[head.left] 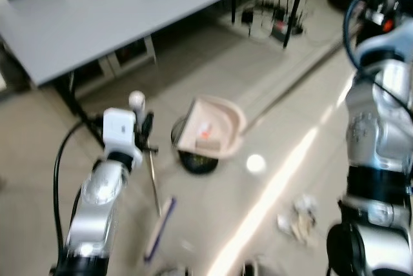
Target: Sweep floor
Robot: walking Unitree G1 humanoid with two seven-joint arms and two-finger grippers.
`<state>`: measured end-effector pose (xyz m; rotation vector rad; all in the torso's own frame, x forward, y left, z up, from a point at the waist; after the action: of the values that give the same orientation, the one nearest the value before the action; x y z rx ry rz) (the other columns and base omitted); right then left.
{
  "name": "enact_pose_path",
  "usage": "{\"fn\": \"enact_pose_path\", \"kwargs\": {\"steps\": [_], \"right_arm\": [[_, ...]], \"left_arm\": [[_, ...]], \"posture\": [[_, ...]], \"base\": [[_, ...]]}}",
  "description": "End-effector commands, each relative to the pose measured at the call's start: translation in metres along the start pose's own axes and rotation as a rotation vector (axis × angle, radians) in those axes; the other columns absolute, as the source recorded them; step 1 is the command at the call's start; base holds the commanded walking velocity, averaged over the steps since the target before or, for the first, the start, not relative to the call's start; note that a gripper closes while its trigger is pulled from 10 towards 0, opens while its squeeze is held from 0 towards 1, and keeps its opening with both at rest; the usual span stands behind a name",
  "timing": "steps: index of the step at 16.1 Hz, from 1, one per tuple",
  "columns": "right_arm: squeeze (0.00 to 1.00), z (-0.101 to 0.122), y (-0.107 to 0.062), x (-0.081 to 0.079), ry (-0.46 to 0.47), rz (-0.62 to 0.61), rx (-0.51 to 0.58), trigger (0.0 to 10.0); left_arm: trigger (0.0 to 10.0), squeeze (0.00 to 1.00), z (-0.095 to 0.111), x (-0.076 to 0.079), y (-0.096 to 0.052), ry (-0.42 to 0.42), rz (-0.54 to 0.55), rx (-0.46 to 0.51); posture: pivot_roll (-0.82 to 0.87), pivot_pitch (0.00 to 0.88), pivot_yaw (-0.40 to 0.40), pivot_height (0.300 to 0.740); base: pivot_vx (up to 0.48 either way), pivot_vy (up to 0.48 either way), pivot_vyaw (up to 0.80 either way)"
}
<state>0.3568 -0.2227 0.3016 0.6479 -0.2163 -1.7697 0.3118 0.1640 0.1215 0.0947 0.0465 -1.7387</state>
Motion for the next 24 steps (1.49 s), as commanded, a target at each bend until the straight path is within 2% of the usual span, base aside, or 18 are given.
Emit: {"fn": "enact_pose_path", "kwargs": {"steps": [1,9,18,24], "right_arm": [[0.00,0.025,0.003,-0.002,0.018,0.002,0.108,10.0],[0.00,0.025,0.005,0.005,0.011,-0.012,0.117,10.0],[0.00,0.020,0.007,-0.003,-0.023,0.068,0.107,10.0],[0.00,0.015,0.006,-0.007,-0.024,0.096,0.100,10.0]], "left_arm": [[10.0,0.00,0.010,0.005,0.005,0.001,-0.024,0.036],[10.0,0.00,0.011,0.003,0.007,0.008,-0.026,0.038],[10.0,0.00,0.007,-0.001,0.005,0.020,-0.016,0.018],[10.0,0.00,0.005,-0.001,0.004,0.030,-0.011,0.003]], "posture": [[-0.04,0.082,0.050,0.740],[-0.02,0.078,0.059,0.740],[-0.02,0.084,0.053,0.740],[-0.01,0.086,0.056,0.740]], "base": [[0.405,0.000,0.00],[0.403,0.000,0.00],[0.365,0.000,0.00],[0.000,0.000,0.00]]}}
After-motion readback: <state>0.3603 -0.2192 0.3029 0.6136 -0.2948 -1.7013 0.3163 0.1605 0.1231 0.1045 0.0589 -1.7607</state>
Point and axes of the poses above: a point about 5 cm out from each wrist's last joint towards the gripper, its own y axis pointing out of the wrist towards the gripper, its own z axis along the axis of the wrist's last joint, x = y × z, the point moved 3 cm from there along y, pointing out of the wrist towards the gripper, and after that the axes turned 1 degree about y, right-handed, at the moved point
